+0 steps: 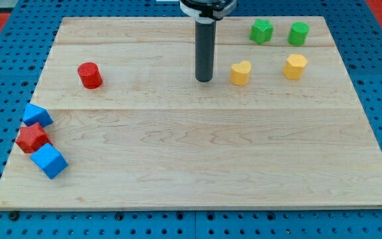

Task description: Point at red star

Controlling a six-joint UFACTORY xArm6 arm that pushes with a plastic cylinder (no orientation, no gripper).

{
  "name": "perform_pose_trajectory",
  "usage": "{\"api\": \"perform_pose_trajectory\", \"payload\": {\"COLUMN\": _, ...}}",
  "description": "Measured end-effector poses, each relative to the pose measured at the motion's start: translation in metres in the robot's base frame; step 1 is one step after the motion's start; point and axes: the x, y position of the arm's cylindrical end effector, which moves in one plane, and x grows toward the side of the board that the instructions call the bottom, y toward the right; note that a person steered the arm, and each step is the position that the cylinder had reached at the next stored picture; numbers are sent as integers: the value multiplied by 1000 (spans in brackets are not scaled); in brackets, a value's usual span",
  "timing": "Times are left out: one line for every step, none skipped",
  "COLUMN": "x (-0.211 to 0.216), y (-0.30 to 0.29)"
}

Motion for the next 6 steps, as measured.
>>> {"api": "perform_pose_trajectory", "payload": {"x": -13, "y": 65}}
{"api": "perform_pose_trajectory", "payload": {"x": -20, "y": 105}}
{"api": "perform_pose_trajectory", "payload": {"x": 28, "y": 82}}
{"api": "perform_pose_trajectory", "payload": {"x": 114, "y": 2}}
{"api": "perform_pose_trajectory", "payload": {"x": 193, "y": -72}}
{"api": "perform_pose_trajectory", "payload": {"x": 242, "y": -160}}
